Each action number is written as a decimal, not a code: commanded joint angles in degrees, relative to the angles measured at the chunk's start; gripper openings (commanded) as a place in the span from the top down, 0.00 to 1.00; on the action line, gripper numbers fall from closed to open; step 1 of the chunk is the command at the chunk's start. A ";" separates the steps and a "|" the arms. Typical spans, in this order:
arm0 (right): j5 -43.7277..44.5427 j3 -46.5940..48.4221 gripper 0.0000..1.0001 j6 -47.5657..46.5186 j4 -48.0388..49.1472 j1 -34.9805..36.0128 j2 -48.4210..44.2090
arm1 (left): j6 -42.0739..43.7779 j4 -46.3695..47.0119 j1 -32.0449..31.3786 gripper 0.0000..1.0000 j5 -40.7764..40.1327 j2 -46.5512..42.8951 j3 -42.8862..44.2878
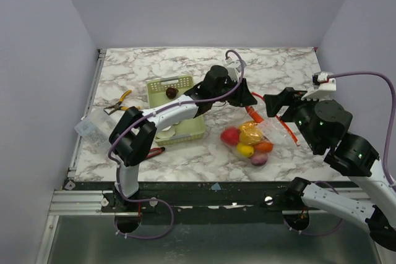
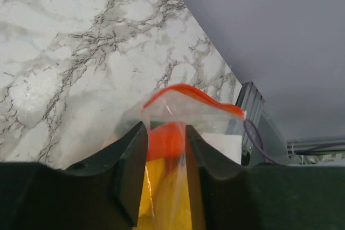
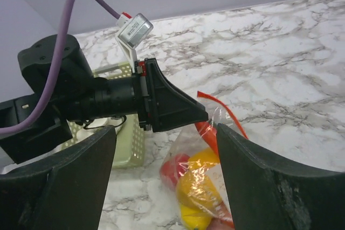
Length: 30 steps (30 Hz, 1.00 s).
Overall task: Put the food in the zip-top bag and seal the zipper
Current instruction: Reset both arms
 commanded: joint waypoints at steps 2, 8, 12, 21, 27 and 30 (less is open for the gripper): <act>6.26 1.32 0.22 2.29 -2.62 -0.15 -0.52 | -2.18 1.53 2.09 0.53 1.89 1.52 1.58; 7.09 1.76 0.16 2.76 -1.68 -0.15 -3.13 | 3.62 -1.01 4.95 0.30 -0.35 -6.27 -1.86; 6.98 2.79 0.14 1.43 0.11 -0.16 -3.82 | 7.83 -4.51 6.48 0.29 -2.57 -14.08 -4.80; 6.18 6.53 0.05 -0.75 2.14 -0.15 -3.99 | 17.16 -12.83 8.18 0.29 -7.50 -34.94 -9.11; 5.59 6.30 0.00 -2.33 5.23 -0.15 -5.18 | 23.72 -10.98 8.63 0.21 -15.25 -50.51 -13.33; 5.02 5.98 0.00 -3.09 6.65 -0.13 -5.74 | 27.28 -8.49 8.59 0.19 -16.74 -56.56 -15.96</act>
